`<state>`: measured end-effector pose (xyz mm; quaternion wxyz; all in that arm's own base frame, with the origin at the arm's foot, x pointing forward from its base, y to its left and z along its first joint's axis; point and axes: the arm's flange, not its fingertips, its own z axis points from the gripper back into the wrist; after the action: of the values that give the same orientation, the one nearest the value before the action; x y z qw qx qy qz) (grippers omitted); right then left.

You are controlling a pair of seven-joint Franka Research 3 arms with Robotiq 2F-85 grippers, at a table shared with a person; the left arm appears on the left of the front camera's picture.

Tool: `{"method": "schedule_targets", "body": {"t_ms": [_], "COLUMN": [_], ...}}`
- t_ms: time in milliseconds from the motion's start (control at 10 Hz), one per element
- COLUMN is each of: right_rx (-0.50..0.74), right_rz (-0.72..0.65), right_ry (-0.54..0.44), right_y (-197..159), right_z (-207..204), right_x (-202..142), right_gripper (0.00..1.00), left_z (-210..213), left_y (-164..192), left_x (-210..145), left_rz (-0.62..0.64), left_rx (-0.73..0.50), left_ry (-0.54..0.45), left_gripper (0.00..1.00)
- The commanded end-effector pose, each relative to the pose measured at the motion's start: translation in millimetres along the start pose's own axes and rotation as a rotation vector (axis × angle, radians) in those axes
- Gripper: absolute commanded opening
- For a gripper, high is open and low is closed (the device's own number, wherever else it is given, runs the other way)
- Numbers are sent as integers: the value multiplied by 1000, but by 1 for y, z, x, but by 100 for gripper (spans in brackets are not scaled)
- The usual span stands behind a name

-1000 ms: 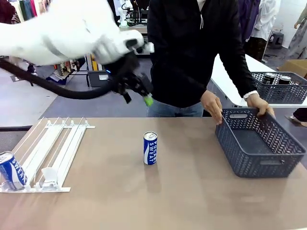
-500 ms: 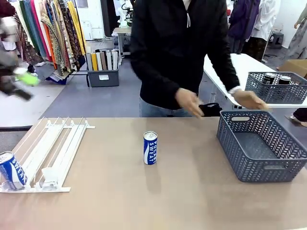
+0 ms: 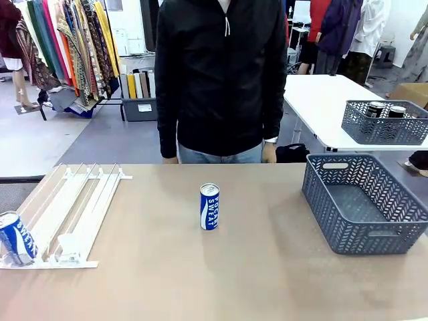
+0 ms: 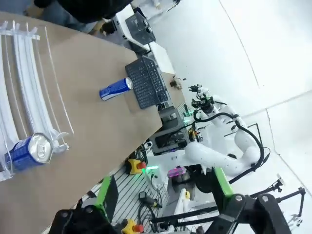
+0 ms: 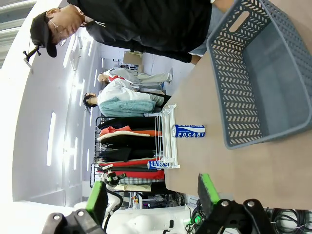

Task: Retrieve and store the cans from the dispenser.
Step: Pick up one can from the Automatic Can Dispenser and place it in the middle of the table.

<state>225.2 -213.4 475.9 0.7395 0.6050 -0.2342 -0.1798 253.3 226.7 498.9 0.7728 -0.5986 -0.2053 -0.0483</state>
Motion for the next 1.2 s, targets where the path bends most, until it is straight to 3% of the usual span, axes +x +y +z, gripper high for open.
{"method": "schedule_targets", "body": {"t_ms": [0,1100], "right_rx": [24,24], "right_rz": [24,24], "right_ry": [-7,-7], "right_y": [2,2], "right_z": [0,0], "right_x": [1,1], "right_gripper": [100,100], "left_z": [-3,-3], "left_y": [-14,-14], "left_x": [5,5], "left_rz": [-13,-13], "left_rx": [2,2], "left_ry": [0,0], "left_gripper": [100,100]}}
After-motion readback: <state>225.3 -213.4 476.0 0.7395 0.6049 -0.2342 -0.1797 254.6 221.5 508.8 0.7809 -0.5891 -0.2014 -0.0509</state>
